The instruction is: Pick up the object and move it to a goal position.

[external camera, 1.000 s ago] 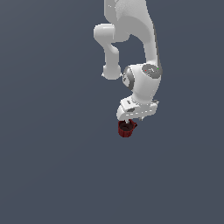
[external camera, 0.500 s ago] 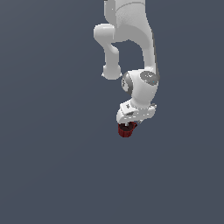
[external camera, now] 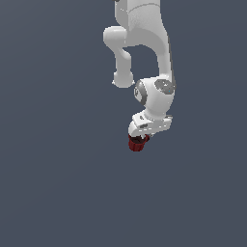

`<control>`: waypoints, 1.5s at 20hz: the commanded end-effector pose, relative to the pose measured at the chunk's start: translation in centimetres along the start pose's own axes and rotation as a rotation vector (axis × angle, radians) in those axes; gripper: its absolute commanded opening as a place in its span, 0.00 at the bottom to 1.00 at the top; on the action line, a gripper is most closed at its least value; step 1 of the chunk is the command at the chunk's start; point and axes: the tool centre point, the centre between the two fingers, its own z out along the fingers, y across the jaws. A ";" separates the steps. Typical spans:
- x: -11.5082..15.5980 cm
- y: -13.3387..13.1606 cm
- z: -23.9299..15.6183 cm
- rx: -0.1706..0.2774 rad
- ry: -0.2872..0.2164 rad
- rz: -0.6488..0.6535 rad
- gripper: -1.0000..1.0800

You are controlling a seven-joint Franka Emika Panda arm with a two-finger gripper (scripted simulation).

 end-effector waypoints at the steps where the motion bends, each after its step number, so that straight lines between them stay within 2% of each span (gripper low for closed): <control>1: 0.0 0.1 0.0 -0.001 0.000 0.002 0.00; 7: -0.4 0.6 -0.3 0.000 -0.001 0.000 0.00; 14: -2.1 3.5 -2.2 0.000 -0.001 0.000 0.00; 21: -5.2 8.6 -5.7 0.000 -0.001 0.001 0.00; 30: -10.2 17.2 -11.5 0.002 0.001 0.002 0.00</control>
